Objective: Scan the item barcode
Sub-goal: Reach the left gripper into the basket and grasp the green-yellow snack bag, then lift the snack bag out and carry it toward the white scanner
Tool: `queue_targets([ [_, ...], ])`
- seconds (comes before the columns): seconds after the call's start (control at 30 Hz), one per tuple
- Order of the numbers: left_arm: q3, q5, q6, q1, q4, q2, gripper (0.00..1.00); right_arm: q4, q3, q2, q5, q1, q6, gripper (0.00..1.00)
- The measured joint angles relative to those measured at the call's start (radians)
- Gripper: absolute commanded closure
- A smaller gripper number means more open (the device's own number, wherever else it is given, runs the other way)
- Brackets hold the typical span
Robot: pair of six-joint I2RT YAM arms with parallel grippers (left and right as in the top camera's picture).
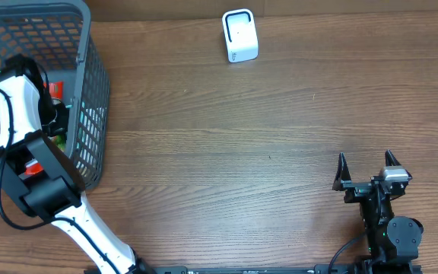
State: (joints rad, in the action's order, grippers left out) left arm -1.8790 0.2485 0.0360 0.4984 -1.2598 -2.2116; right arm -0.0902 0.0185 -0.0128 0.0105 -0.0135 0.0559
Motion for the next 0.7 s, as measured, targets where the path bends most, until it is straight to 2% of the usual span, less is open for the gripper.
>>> queue_targets([
  [0.1,0.0,-0.01,-0.005,-0.001,0.015,-0.023,0.53,0.0,0.0,0.0,0.0,0.0,0.001,0.0],
  [0.13,0.0,-0.01,-0.007,-0.001,0.021,-0.024,0.64,0.0,0.0,0.0,0.0,0.0,0.0,0.0],
  [0.23,0.0,-0.018,-0.011,-0.002,0.027,-0.024,0.79,0.0,0.0,0.0,0.0,0.0,0.0,0.0],
  [0.3,-0.002,-0.013,-0.014,-0.005,0.026,-0.024,0.86,0.0,0.0,0.0,0.0,0.0,0.0,0.0],
  [0.37,-0.011,-0.002,-0.012,-0.006,0.014,-0.024,0.9,0.0,0.0,0.0,0.0,0.0,0.0,0.0],
  [0.53,-0.066,0.009,-0.013,-0.005,-0.051,-0.039,0.92,0.0,0.0,0.0,0.0,0.0,0.0,0.0],
  [0.7,-0.207,0.009,-0.013,-0.005,-0.156,-0.083,0.92,0.001,0.0,0.0,0.0,0.0,0.0,0.0],
])
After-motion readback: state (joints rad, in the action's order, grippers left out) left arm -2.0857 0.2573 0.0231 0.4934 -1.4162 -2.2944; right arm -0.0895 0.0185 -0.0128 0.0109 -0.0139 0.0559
